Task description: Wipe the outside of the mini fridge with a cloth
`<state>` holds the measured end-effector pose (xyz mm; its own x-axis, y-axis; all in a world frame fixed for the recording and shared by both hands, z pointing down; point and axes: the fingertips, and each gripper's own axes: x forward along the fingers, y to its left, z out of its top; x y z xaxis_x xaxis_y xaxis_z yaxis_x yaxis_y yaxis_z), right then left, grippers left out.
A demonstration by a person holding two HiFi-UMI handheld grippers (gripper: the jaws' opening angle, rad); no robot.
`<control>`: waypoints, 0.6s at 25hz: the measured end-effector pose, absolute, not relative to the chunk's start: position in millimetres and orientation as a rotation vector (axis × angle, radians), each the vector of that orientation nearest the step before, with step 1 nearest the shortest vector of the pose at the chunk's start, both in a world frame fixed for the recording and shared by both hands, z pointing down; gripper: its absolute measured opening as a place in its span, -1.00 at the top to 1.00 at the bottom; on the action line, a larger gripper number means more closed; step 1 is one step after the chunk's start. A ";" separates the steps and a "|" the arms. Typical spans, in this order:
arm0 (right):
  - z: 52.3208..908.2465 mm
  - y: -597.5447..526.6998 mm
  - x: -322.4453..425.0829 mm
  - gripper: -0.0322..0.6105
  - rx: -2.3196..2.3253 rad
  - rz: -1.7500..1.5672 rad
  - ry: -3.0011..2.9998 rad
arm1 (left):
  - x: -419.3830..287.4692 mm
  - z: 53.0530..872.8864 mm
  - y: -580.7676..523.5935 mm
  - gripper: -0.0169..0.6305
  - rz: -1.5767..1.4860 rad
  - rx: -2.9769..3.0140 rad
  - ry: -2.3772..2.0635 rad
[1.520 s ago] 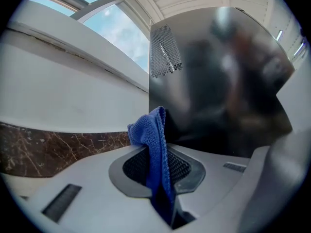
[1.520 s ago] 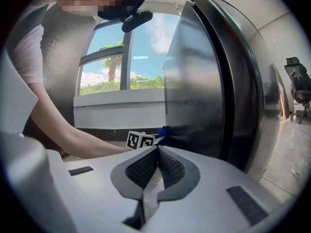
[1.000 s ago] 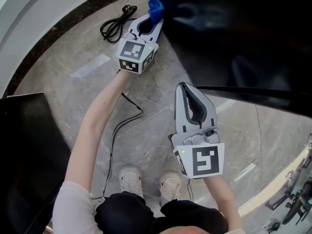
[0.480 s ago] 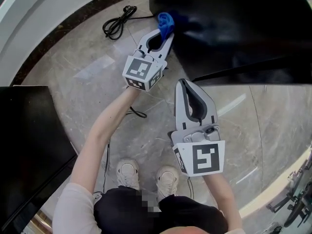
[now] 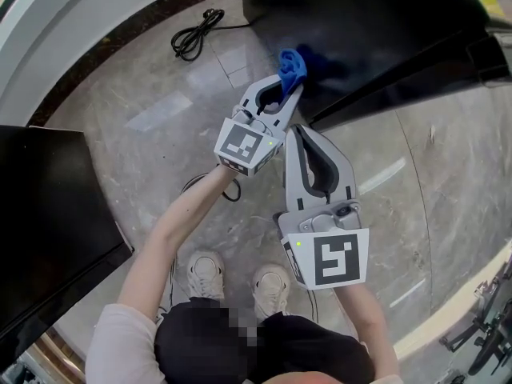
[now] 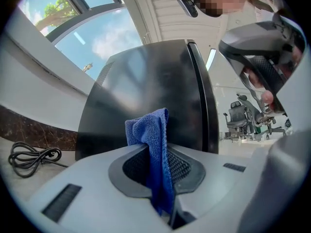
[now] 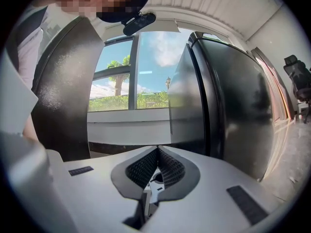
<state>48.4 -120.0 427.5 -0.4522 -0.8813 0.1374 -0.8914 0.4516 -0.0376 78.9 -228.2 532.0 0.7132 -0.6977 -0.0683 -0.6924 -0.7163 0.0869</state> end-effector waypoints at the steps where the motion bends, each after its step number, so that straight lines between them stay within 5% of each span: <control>1: 423.3 -118.2 47.9 0.87 1.588 0.144 -2.599 | 82.2 530.6 -222.8 0.77 -0.152 2.858 -1.147; 15: 380.1 -79.9 29.2 0.87 1.585 0.121 -2.691 | 122.0 527.2 -152.2 0.77 -0.117 2.897 -1.015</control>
<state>29.2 -79.9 380.1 -0.4856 -0.8725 0.0530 -0.8738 0.4828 -0.0584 122.0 -152.2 527.2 0.7789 -0.6252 -0.0486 -0.6200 -0.7794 0.0902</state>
